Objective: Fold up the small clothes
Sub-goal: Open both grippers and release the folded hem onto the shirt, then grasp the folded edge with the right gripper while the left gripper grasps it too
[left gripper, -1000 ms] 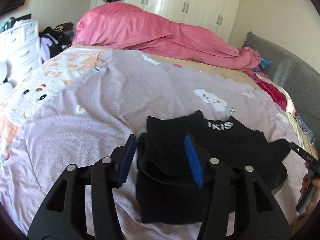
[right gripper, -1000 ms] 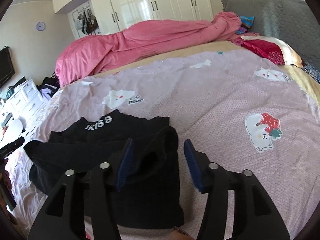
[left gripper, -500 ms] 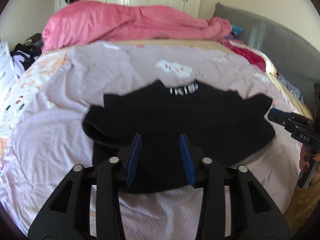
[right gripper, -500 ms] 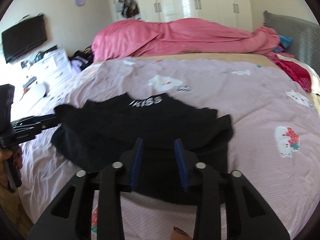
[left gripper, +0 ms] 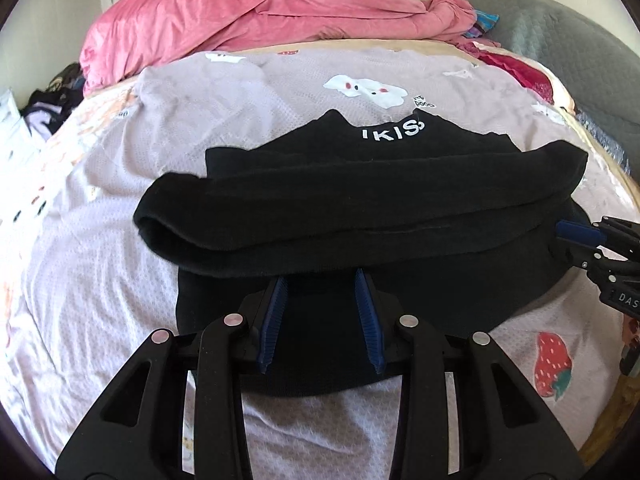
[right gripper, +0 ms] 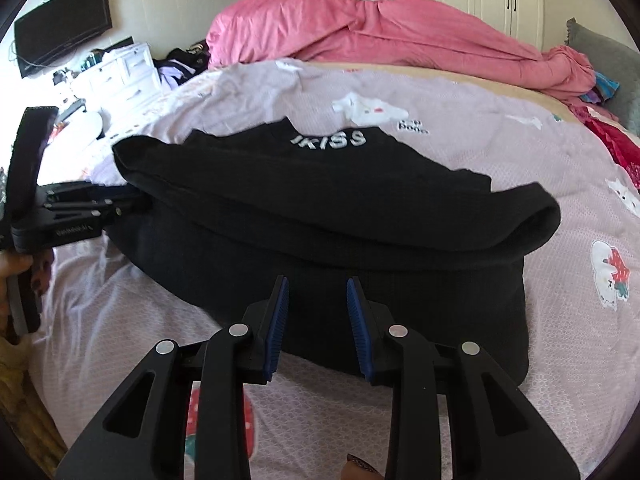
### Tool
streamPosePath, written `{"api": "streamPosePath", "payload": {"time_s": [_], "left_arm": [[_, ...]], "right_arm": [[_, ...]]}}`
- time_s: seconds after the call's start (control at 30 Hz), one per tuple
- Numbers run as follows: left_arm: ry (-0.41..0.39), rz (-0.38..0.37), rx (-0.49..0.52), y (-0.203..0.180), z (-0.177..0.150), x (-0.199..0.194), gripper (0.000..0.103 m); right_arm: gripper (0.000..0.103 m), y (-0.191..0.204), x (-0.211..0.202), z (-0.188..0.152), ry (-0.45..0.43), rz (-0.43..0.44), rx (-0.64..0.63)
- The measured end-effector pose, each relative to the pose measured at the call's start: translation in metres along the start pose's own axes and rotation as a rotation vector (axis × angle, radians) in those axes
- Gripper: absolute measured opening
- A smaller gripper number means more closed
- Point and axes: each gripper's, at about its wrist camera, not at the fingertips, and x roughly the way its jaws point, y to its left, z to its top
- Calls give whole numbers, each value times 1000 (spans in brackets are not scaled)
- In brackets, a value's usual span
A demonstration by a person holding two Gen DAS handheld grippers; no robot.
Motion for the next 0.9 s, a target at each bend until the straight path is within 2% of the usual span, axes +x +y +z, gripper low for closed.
{"api": "streamPosePath", "payload": {"time_s": [0.3,0.43,0.5,0.63,0.77,0.9], "left_arm": [[2,26,29,3,19,21,28],[6,29,21,9,27,32,29],[-3,33,8,14,32,36,35],[-38,39,-13,25,45,41,37],[-58,58,-56,42,56,48,37],[-93,60,-143,64,61,44,41]], "right_arm": [[29,-5,21,15,13,-50,-56],[29,-16,34,29,18,-34,-37],[29,-22,38,37,19,-31,-19],[30,-30,44,51,-2,-106,-42],[33,-61,51,59,-24,-175,51],[35,-90,41,59,-72,-192,164]]}}
